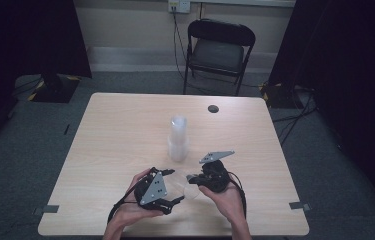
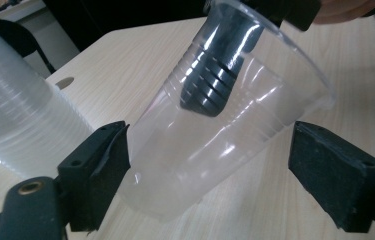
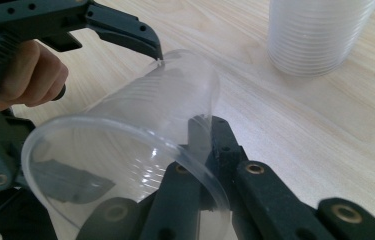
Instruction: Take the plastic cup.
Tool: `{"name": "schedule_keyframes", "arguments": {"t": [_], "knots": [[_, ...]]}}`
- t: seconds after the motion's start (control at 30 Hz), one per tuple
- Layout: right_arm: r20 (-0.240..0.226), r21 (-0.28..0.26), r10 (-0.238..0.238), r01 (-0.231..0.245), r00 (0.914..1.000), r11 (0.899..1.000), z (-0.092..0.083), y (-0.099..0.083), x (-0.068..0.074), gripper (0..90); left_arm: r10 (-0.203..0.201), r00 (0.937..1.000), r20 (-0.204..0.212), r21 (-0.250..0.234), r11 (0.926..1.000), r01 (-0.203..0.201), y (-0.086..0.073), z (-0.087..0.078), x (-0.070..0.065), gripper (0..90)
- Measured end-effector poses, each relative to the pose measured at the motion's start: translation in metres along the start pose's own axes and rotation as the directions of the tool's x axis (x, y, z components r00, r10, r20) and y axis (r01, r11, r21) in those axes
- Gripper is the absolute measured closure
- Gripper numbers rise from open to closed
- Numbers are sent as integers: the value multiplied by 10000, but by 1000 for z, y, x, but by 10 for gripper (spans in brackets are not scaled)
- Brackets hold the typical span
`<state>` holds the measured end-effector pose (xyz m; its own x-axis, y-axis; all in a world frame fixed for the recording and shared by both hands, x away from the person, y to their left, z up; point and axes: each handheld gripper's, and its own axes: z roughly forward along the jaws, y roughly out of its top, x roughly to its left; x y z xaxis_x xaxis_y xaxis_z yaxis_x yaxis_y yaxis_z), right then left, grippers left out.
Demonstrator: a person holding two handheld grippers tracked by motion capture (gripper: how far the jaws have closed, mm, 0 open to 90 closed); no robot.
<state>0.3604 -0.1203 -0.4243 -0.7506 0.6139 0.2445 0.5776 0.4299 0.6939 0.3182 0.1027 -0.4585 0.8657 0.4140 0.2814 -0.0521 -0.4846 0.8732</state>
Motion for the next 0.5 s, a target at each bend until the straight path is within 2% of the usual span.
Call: {"name": "schedule_keyframes", "arguments": {"t": [0.13,0.3,0.5], "knots": [[-21,-17,143,-143,9999,9999,1,1,0,900,346,9990,-270,415,9986,-334,0,3,-1,172],[-72,-59,306,-307,9995,9995,2,2,-1,898,335,9983,-476,323,9990,-320,-1,7,-2,196],[-180,-201,449,-453,9988,9988,3,3,-2,893,189,9990,-394,226,9996,-180,0,11,-2,220]]}}
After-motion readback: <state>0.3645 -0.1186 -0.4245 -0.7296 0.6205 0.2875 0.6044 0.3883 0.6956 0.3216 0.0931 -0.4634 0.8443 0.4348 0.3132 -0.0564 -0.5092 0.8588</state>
